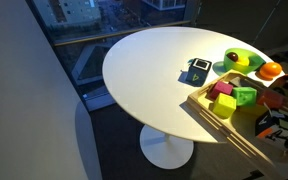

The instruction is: Pick up the orange and green toy, then place it on the tray

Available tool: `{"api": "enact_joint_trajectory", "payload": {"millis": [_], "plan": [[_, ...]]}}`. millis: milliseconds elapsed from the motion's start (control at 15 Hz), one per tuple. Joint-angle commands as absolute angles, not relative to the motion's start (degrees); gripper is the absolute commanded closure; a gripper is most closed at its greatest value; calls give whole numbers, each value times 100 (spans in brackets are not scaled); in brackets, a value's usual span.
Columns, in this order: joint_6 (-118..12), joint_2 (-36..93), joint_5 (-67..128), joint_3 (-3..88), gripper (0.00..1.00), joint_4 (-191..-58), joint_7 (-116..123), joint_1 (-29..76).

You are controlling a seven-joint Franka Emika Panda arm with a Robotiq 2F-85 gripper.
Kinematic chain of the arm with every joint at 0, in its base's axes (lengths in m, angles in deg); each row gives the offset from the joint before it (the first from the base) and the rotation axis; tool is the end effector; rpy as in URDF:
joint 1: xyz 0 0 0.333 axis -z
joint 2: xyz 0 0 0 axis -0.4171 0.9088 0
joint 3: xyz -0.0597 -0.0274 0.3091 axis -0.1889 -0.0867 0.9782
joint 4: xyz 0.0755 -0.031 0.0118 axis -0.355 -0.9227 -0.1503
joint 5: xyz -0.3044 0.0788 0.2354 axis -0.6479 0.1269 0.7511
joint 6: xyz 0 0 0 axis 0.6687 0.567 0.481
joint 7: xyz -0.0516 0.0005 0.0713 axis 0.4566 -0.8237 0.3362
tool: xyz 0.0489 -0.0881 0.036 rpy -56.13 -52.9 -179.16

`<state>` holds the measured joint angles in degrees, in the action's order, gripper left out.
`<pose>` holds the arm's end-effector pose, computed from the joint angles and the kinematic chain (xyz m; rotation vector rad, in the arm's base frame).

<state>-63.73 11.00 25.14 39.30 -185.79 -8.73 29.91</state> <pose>0.3917 -0.0833 0.2300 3.0822 0.0620 -0.2144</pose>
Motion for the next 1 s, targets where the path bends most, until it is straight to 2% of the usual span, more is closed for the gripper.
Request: {"api": "enact_joint_trajectory", "payload": {"millis": [0, 67, 267, 333, 400, 667, 933], "plan": [[-6511, 1174, 2425, 3940, 25, -18574, -851, 3051], [-6492, 1185, 2410, 3940, 26, -18563, -820, 3051], [-6284, 1095, 2406, 3946, 50, -18503, -693, 3045], [-6185, 1024, 2415, 3949, 55, -18481, -651, 3043], [-6092, 964, 2433, 3954, 55, -18469, -639, 3039], [-5506, 591, 2471, 3997, 78, -18381, -550, 3008], [-4963, 34, 2512, 4119, 85, -18363, -521, 2948]]}}
